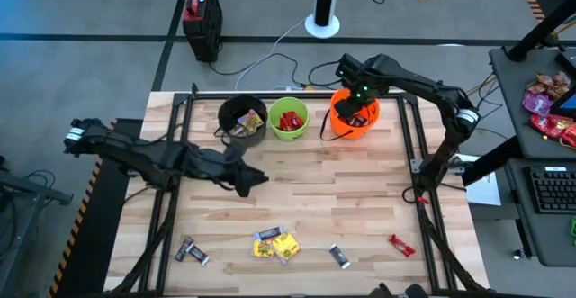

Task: Sort candy by brand, put in halloween buckets
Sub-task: Put the brown chocolate bar into the orange bucket

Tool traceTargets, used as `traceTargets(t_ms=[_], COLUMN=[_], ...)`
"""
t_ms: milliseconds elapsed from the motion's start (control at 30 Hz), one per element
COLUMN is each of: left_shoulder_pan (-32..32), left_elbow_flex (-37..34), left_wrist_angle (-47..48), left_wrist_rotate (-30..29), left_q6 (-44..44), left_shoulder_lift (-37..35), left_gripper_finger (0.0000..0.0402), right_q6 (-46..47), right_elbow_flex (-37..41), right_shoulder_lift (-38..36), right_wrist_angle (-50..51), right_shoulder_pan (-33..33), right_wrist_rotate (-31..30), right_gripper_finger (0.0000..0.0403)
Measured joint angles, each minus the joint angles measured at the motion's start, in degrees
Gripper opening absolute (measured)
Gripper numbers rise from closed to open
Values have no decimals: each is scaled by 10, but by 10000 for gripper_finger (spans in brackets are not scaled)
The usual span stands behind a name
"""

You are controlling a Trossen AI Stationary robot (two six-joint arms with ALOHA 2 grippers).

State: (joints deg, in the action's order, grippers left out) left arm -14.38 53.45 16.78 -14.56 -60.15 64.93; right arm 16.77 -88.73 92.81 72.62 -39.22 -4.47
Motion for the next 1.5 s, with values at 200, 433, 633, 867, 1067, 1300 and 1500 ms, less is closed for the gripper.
traceTargets(t_ms=[200,433,633,867,1067,1300,1500], left_shoulder_pan=[-22,-77,-123,-134,-136,-136,-137], left_elbow_flex=[0,0,0,25,64,85,78], left_wrist_angle=[1,-12,-18,-22,-16,18,48], left_wrist_rotate=[49,82,83,71,69,47,24], left_q6=[8,35,41,49,122,129,144], left_shoulder_lift=[63,167,263,343,403,427,429], left_gripper_finger=[168,168,168,170,193,200,177], right_q6=[-13,-11,-9,-8,-8,-9,-9], right_elbow_flex=[0,0,0,0,5,12,13], right_shoulder_lift=[-26,-80,-110,-108,-104,-103,-103], right_wrist_angle=[-9,-23,-44,-44,-47,-47,-48], right_shoulder_pan=[1,10,29,46,56,60,61], right_wrist_rotate=[-2,0,0,0,0,0,0], right_gripper_finger=[149,206,224,231,231,231,231])
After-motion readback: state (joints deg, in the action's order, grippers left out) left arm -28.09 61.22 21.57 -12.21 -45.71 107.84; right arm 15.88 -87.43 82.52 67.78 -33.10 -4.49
